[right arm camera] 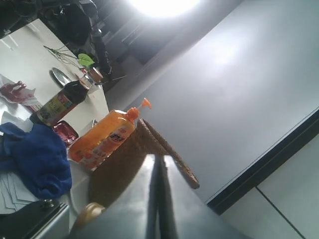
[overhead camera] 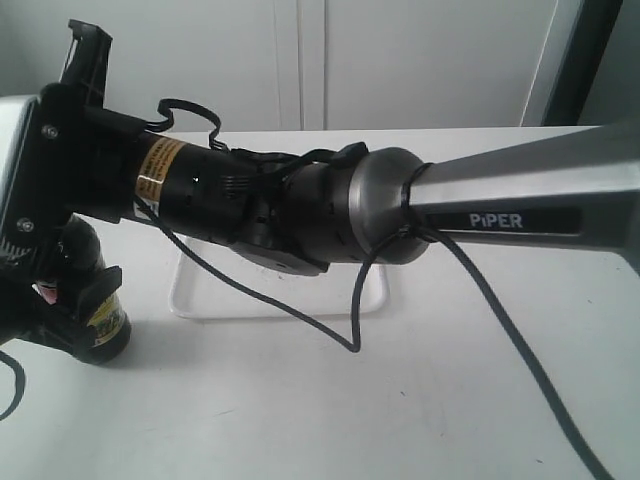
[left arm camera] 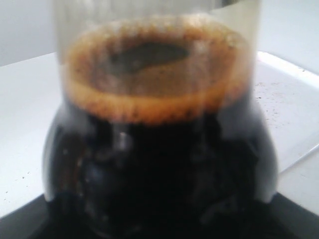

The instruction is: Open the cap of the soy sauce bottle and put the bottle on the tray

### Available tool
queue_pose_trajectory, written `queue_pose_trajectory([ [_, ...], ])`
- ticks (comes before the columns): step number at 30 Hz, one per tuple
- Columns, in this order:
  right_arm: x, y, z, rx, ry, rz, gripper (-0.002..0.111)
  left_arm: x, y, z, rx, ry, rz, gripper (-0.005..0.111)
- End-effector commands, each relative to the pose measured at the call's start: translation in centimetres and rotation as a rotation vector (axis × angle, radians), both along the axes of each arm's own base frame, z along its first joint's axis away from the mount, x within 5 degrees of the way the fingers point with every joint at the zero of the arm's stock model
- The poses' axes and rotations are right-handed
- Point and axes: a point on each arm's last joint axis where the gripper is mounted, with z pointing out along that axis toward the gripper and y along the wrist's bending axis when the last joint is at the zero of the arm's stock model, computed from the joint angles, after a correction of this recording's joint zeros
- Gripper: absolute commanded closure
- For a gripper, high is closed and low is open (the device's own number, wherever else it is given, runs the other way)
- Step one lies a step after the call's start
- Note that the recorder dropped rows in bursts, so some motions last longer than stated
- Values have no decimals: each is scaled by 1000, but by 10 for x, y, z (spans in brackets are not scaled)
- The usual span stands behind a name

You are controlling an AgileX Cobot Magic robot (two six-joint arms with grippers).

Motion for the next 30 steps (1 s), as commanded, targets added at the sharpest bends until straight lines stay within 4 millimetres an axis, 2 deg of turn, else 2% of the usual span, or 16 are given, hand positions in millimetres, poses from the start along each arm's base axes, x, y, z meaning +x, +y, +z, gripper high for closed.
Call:
queue_pose_trajectory([
  [1, -1, -2, 7, 31, 39, 14, 108, -2, 0, -1, 5, 9, -8, 107],
  [6, -1, -2, 7, 53, 149, 41, 108, -2, 0, -1, 5, 9, -8, 107],
  [15, 2, -4, 11, 135, 587, 101, 108, -2, 0, -1, 5, 9, -8, 107],
  [19, 7, -10, 15, 35, 655, -41, 108, -2, 0, -1, 5, 9, -8, 107],
  [25, 14, -31, 30, -141, 636, -295, 108, -2, 0, -1, 5, 9, -8, 107],
  [30, 23, -51, 40, -182, 657, -421, 108, -2, 0, -1, 5, 9, -8, 107],
])
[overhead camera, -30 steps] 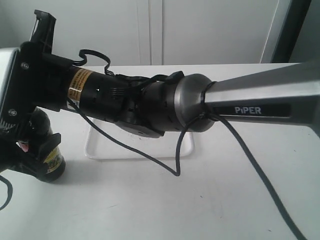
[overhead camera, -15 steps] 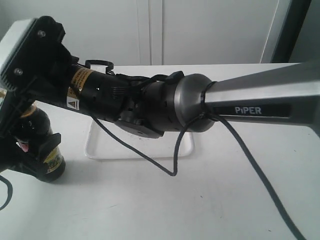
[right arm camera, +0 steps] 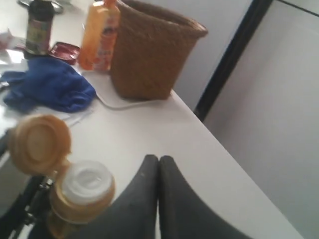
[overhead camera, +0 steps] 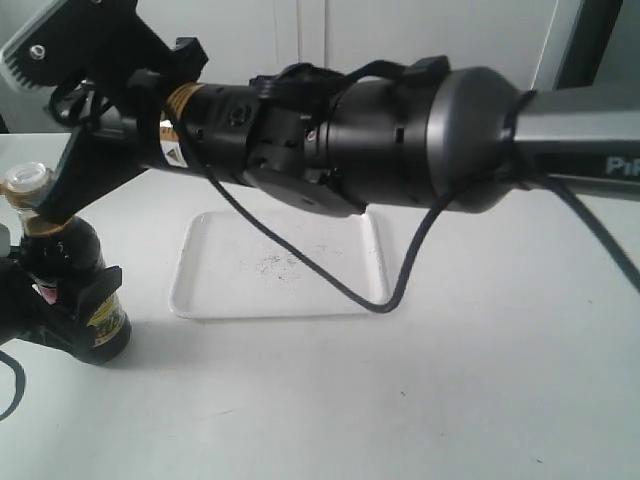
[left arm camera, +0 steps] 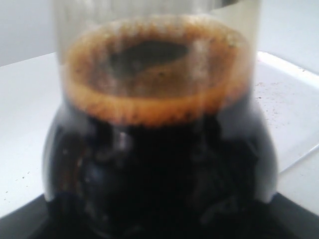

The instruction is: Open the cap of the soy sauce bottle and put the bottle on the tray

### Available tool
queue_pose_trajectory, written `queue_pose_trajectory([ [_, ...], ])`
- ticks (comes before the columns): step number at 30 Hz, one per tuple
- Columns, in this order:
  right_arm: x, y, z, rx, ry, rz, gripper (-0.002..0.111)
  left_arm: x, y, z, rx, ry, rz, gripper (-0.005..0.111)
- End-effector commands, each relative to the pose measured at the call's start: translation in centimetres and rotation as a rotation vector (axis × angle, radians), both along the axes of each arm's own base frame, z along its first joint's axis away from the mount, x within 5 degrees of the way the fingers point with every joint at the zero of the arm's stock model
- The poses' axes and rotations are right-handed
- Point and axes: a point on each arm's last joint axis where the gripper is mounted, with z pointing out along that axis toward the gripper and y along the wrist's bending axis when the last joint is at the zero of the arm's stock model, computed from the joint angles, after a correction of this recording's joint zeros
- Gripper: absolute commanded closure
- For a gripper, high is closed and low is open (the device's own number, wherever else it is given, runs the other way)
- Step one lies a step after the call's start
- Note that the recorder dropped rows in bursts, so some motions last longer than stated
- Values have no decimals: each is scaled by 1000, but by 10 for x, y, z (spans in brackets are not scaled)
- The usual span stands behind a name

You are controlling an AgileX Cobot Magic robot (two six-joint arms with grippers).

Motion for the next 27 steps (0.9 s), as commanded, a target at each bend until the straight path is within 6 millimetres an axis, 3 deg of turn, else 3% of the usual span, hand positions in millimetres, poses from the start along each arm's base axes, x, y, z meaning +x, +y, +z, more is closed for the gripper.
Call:
queue_pose_trajectory([
  [1, 11, -21, 11, -70, 9, -105, 108, -2, 0, -1, 5, 9, -8, 107],
  [13, 31, -56, 9, -417, 73, -349, 108, -2, 0, -1, 5, 9, -8, 107],
  [17, 42, -77, 8, -516, 183, -397, 108, -2, 0, -1, 5, 9, -8, 107],
  [27, 92, -176, -8, -450, 591, -657, 108, -2, 0, -1, 5, 9, -8, 107],
])
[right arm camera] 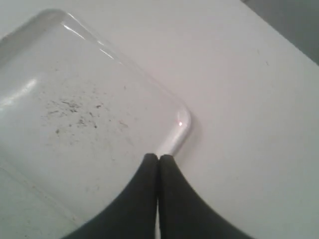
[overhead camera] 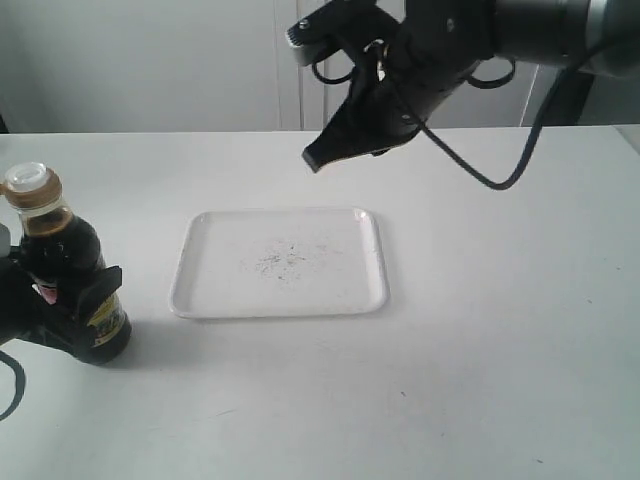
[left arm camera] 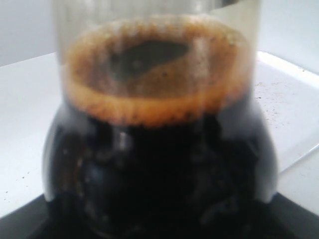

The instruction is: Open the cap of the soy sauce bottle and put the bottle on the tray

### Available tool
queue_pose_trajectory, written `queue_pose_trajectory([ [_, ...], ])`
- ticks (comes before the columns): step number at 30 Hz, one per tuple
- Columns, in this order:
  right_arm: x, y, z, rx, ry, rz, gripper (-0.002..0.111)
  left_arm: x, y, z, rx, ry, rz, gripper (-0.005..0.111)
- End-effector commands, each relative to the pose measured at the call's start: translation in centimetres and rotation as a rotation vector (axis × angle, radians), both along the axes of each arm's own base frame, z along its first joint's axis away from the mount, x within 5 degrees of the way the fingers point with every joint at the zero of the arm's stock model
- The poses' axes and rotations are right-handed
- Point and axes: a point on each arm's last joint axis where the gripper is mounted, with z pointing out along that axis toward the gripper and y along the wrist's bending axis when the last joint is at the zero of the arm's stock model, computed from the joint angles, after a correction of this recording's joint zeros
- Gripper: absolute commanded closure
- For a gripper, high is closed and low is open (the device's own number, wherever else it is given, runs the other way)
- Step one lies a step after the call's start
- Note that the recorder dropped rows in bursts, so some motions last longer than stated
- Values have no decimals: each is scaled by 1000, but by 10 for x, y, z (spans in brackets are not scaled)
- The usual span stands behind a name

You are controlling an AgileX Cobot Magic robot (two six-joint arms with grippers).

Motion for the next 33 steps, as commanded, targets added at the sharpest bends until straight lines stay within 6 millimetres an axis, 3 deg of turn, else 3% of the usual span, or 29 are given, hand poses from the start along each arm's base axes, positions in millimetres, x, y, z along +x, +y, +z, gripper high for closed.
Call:
queue_pose_trajectory([
  [1, 13, -35, 3, 35, 52, -113, 108, -2, 0, -1, 5, 9, -8, 107],
  [6, 20, -65, 0, 69, 58, -197, 108, -2, 0, -1, 5, 9, -8, 107],
  [19, 3, -131, 2, 120, 5, -359, 108, -2, 0, -1, 5, 7, -8, 107],
  [28, -24, -147, 6, 232, -121, -402, 108, -2, 0, 0, 5, 6, -8, 107],
  [33, -38, -149, -2, 260, -186, -394, 108, -1, 2, 0, -6, 6, 22, 107],
])
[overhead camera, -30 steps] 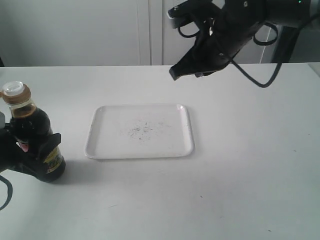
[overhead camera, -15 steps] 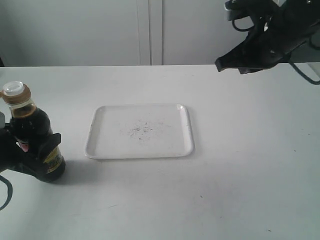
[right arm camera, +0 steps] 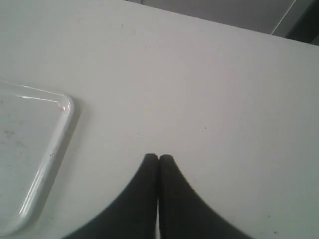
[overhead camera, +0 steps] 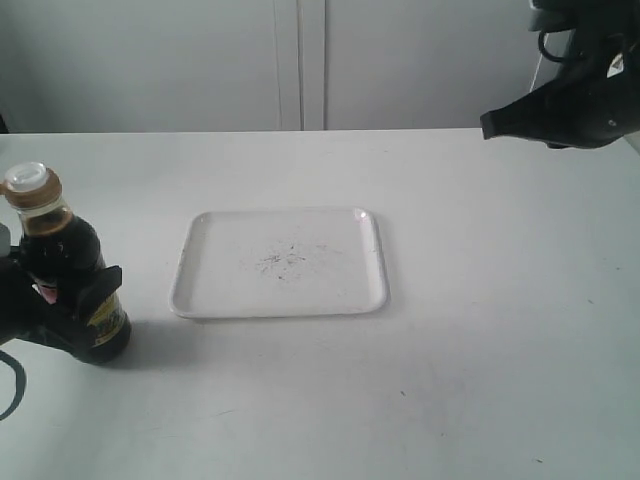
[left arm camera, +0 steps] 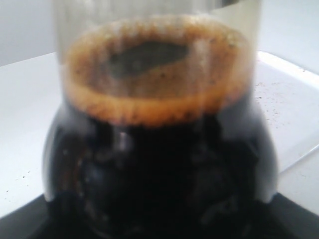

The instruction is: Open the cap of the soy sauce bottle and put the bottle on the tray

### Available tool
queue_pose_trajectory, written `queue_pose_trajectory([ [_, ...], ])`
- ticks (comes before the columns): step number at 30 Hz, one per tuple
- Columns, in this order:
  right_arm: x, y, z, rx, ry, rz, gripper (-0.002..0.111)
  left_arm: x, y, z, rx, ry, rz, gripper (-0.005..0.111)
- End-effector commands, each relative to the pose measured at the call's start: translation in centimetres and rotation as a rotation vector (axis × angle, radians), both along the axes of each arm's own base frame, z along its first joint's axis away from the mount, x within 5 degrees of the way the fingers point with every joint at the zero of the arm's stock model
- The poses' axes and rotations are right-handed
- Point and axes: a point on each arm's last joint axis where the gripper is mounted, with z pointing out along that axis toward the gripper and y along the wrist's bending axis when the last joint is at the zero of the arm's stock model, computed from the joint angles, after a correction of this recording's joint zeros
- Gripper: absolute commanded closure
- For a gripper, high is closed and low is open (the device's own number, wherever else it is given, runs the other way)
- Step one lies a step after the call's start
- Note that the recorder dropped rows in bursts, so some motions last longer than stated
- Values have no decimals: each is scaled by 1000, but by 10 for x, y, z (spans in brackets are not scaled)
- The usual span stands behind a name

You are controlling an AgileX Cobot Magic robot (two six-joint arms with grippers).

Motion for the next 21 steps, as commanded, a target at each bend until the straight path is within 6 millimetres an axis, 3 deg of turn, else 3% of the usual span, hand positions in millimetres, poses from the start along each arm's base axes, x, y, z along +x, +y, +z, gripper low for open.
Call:
queue_pose_trajectory([
  [1, -10, -4, -6, 22, -77, -9, 108, -1, 2, 0, -5, 6, 21, 107],
  [7, -17, -4, -30, 30, -119, -7, 108, -1, 2, 0, 2, 0, 26, 107],
  [12, -24, -5, -50, 30, -131, -3, 108, -2, 3, 13, 5, -60, 35, 107],
  [21, -24, -5, -50, 34, -185, 2, 108, -9, 4, 43, -62, -168, 66, 107],
])
